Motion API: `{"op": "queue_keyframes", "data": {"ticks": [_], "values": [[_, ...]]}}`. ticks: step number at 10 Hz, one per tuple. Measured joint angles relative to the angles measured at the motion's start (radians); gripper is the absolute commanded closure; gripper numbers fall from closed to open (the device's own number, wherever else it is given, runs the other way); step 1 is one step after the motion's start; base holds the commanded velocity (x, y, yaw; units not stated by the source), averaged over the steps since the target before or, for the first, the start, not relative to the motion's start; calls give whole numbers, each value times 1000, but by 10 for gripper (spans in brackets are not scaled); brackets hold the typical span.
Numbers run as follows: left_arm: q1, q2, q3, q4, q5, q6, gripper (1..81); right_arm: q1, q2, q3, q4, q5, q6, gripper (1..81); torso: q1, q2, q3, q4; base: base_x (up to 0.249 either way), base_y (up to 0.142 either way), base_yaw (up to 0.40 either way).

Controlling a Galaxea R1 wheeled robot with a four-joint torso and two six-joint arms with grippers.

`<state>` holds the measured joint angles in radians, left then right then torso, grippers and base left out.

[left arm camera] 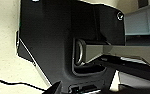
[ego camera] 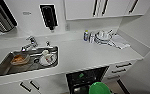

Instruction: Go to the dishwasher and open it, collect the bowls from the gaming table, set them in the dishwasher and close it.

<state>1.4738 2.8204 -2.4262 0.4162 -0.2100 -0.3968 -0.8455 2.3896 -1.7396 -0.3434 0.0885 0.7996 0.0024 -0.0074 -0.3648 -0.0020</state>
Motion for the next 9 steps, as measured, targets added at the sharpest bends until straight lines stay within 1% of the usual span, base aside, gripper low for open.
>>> {"op": "queue_keyframes", "data": {"ticks": [2,4,6,9], "values": [[13,9,-31,0,0,0,10,19,23,-31,0,-10,9,811,0,0,0,0,0,0,0],[20,37,-71,0,0,0,10,30,61,-69,0,-29,15,811,0,0,0,0,0,0,0],[25,52,-77,0,-1,0,10,48,111,-110,0,-42,30,811,0,0,0,0,0,0,0],[29,50,-81,0,-2,0,10,122,134,-130,0,-70,48,811,0,0,0,0,0,0,0]]}}
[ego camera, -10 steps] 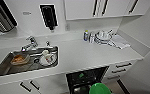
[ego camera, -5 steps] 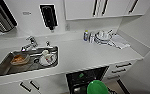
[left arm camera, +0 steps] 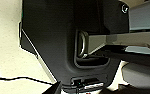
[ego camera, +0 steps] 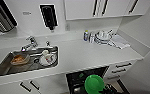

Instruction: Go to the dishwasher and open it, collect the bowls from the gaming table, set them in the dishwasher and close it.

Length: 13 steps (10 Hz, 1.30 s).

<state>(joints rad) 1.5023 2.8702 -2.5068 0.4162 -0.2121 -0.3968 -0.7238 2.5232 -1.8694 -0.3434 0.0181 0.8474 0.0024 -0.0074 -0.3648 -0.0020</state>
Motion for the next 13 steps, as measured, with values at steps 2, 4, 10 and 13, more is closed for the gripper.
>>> {"op": "queue_keyframes", "data": {"ticks": [2,4,10,13], "values": [[0,4,-1,0,0,0,10,22,27,16,0,-17,21,811,0,0,0,0,0,0,0],[0,11,-1,0,-1,0,10,34,26,26,0,-19,65,811,0,0,0,0,0,0,0],[0,11,-1,0,-1,0,10,37,3,37,3,-11,72,10,0,0,0,0,0,0,0],[0,11,-1,0,-1,0,10,37,-25,83,3,-11,72,10,0,0,0,0,0,0,0]]}}
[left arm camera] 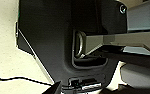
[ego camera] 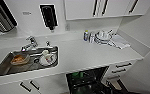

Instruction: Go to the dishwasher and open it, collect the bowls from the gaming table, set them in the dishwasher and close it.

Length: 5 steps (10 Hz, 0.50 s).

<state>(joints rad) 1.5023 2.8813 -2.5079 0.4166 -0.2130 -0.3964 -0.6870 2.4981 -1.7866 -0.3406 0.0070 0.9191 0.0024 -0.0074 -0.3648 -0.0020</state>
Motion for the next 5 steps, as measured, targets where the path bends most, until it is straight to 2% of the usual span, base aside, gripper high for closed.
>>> {"op": "queue_keyframes", "data": {"ticks": [2,5], "values": [[0,0,0,0,0,0,10,0,-19,34,0,0,0,10,0,0,0,0,0,0,0],[-18,26,-37,0,0,0,10,-14,-123,138,-4,1,-2,10,0,0,0,0,0,0,0]]}}
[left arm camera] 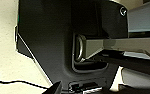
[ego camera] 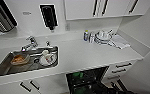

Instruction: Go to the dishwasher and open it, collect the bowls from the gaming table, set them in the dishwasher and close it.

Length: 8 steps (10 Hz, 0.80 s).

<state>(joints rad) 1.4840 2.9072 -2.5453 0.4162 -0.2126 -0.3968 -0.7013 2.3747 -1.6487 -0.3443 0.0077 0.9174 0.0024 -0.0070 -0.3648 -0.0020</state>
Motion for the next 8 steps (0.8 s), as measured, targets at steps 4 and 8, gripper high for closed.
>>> {"op": "queue_keyframes", "data": {"ticks": [4,8], "values": [[-18,63,-102,0,1,-1,10,-128,-173,139,-31,3,-5,10,0,0,0,0,0,0,0],[-43,62,-126,-66,2,-23,10,-262,-219,162,-103,5,-8,10,0,0,0,0,0,0,0]]}}
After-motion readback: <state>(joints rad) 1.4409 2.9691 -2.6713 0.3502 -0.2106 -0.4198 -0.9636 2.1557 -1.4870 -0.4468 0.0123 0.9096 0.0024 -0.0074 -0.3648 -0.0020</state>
